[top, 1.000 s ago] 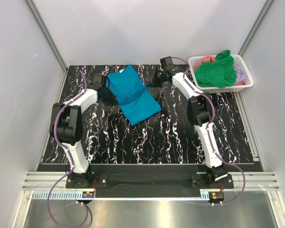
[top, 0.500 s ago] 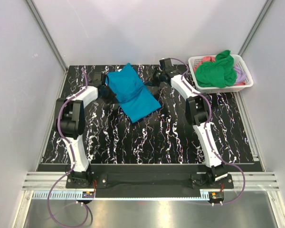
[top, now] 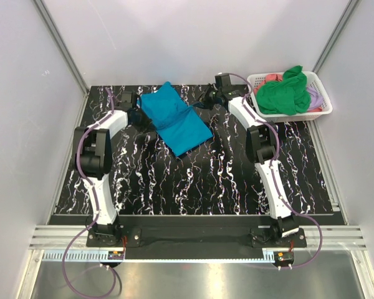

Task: Fold and stack the t-shirts
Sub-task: Fold the tshirt

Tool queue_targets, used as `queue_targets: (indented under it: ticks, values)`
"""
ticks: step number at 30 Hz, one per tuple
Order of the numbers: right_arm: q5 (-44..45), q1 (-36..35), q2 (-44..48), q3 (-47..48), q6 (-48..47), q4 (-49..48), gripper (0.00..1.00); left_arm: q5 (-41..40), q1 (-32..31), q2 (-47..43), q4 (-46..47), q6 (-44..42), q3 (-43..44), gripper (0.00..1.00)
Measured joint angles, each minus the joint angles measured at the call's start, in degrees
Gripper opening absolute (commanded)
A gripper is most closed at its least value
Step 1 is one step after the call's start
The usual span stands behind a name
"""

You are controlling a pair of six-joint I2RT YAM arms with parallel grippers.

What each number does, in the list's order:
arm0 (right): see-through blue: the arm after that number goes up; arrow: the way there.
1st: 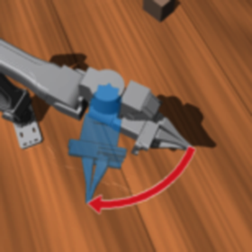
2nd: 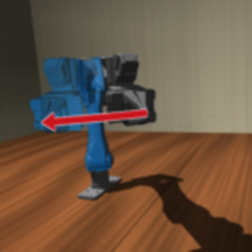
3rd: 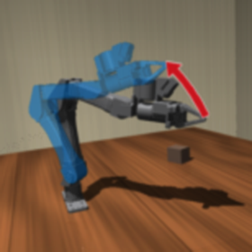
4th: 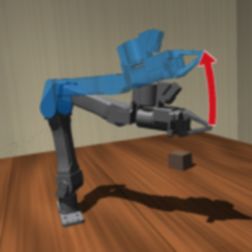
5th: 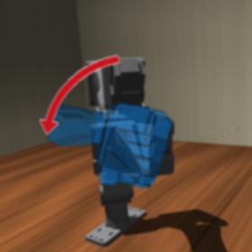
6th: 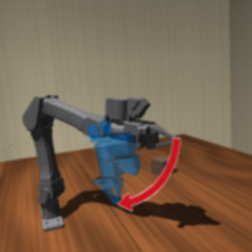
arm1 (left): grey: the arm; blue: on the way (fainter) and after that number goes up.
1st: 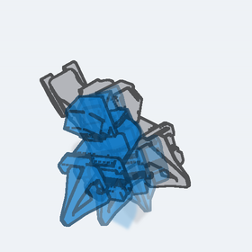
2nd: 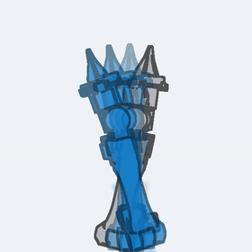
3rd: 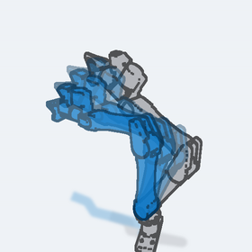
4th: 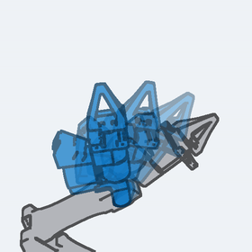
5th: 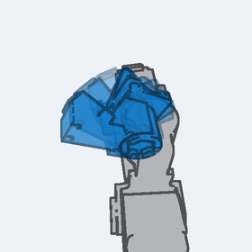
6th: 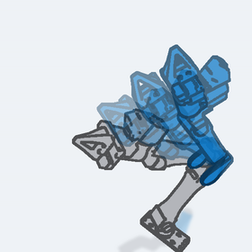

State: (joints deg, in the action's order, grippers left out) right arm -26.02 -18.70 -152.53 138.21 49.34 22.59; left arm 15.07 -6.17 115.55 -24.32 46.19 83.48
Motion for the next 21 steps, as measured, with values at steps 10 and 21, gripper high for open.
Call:
queue_targets:
  ticks: [10, 21]
  values:
    - [-2.0, 0.9, -2.1, 0.5, 0.0, -0.4, 0.35, -1.6, 0.4, 2.4, -3.3, -1.3, 2.7, 0.45]
    - [-2.3, 4.0, 7.4, -11.5, -10.1, 7.6, 0.17, 0.0, -2.8, -6.1, -1.9, -2.6, 1.4, 0.40]
